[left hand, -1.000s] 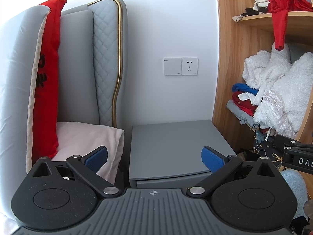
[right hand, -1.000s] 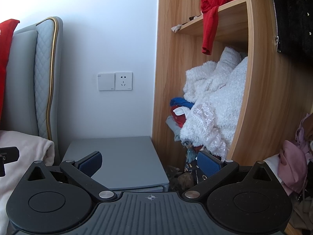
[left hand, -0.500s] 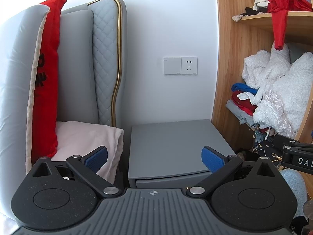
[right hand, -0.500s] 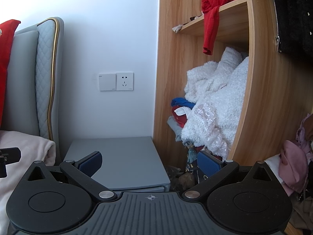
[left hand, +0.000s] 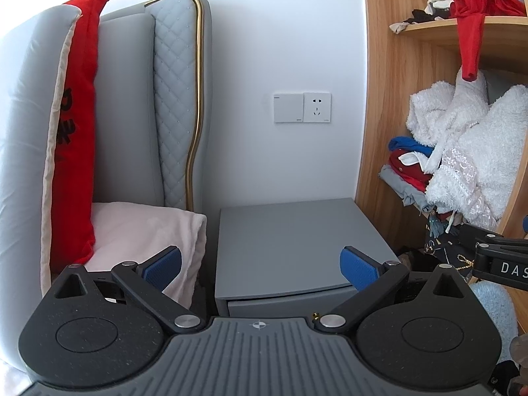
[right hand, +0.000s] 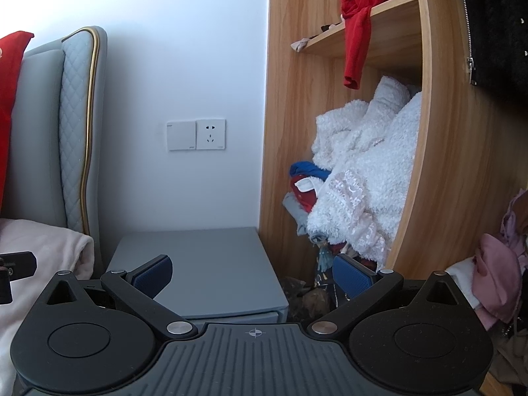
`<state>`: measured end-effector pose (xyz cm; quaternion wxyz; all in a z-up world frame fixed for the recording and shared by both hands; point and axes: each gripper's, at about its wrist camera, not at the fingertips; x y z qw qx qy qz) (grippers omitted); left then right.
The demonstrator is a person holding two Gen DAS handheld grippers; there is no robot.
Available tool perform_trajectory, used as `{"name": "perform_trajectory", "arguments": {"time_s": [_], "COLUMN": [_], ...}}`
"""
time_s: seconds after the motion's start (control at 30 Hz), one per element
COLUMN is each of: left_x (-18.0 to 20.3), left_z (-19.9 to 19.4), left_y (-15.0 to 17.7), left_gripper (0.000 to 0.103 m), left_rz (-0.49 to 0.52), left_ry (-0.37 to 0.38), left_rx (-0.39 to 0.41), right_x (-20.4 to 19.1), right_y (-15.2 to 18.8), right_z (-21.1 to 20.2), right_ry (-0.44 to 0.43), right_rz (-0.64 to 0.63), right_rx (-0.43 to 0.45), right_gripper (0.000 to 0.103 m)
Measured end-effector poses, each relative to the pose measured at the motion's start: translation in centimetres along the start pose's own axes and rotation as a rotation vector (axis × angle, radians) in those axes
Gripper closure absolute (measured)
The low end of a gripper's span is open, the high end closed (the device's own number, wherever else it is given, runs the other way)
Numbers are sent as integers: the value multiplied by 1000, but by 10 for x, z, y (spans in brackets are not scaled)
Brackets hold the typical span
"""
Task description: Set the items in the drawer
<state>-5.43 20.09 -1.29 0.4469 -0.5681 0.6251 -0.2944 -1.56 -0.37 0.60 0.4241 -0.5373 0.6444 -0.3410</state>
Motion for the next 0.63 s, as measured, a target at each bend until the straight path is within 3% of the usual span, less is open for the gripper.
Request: {"name": "perform_trajectory", "arguments": {"time_s": [0.63], "left_x": [-1], "left_z": [1], "left_y": [0], "left_gripper": [0], "left_rz": [1], "left_ry": [6], "left_rx": [-1], "right_x": [-1], "right_y": [0], "right_z": [1], "right_ry": [3], "right_rz": [5], "right_rx": [-4], "right_gripper": [0]}}
Point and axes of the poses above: each gripper's, at about its wrist camera, not at the fingertips, and z roughly the way its jaws point, x to its right, y to its underside, and after that the axes turned 12 degrees about z, right-handed
